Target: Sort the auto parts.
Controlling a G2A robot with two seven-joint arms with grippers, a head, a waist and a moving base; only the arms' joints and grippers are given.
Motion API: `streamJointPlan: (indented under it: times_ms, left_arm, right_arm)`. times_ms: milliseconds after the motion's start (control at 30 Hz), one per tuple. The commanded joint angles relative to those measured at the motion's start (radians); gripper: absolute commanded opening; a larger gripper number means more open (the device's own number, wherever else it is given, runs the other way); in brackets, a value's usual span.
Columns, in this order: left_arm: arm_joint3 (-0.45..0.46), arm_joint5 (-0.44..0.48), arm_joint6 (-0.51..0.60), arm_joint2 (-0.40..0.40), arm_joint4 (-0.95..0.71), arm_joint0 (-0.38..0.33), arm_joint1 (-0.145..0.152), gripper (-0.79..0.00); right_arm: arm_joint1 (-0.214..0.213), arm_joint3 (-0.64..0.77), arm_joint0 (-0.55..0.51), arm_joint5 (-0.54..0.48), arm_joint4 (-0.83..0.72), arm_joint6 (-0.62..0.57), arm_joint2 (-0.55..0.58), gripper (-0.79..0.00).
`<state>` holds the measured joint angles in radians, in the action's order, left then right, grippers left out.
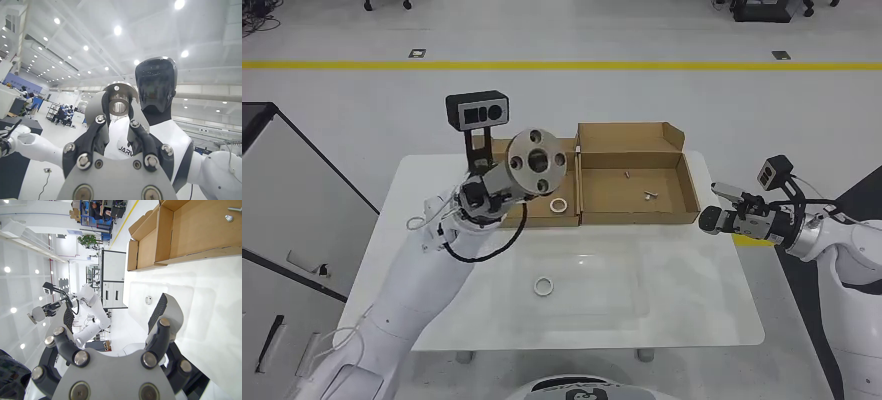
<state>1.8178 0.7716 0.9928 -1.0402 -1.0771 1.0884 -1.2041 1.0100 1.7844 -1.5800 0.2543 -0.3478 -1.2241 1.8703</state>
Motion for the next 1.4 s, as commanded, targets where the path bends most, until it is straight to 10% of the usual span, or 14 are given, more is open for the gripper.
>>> streamJointPlan:
  times_ms: [0,467,1000,1367]
  left_arm:
    - [0.016,0.008,0.001,0.01,-0.07,0.006,-0.007,-0.785]
    - [0.041,-0.005,0.061,0.006,-0.351,0.021,-0.064,-0.785]
    - [-0.014,-0.082,0.09,-0.083,0.145,0.039,-0.06,-0.785]
    - [0.035,-0.056,0.112,-0.037,-0.166,0.049,-0.091,-0.785]
  right_arm:
    - [0.0,0.0,0.0,0.0,0.0,0.0,0.0,0.0]
    - [0.0,0.0,0.0,0.0,0.0,0.0,0.0,0.0]
    - [0.0,0.0,0.0,0.0,0.0,0.0,0.0,0.0]
    - [0.0,0.0,0.0,0.0,0.0,0.0,0.0,0.0]
